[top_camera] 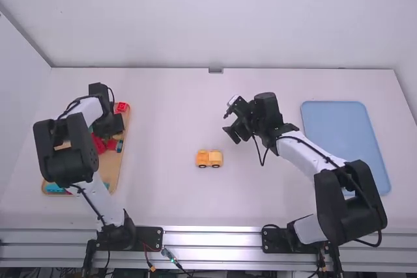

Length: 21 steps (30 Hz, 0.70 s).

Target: Assemble lego blocks to make yellow taxi

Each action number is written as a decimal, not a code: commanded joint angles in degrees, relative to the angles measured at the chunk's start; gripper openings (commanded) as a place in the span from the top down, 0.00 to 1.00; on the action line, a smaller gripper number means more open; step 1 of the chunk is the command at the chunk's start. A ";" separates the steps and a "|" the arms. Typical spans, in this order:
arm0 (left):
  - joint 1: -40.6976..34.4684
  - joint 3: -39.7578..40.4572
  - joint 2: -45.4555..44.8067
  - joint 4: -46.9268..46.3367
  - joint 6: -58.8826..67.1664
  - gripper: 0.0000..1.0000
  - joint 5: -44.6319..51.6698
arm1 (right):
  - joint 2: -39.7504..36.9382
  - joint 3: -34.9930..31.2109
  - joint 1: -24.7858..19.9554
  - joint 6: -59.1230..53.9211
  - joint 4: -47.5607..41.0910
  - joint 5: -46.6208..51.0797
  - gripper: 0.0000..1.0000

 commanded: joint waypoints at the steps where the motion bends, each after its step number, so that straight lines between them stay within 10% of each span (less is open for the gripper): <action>1: 0.24 2.16 0.59 -1.97 -0.37 0.62 -0.96 | -0.52 1.44 0.04 0.35 -0.04 -0.31 0.01; 21: 0.02 2.05 0.59 -3.48 -0.35 0.66 4.17 | -0.52 1.44 0.04 0.13 -1.14 -0.31 0.01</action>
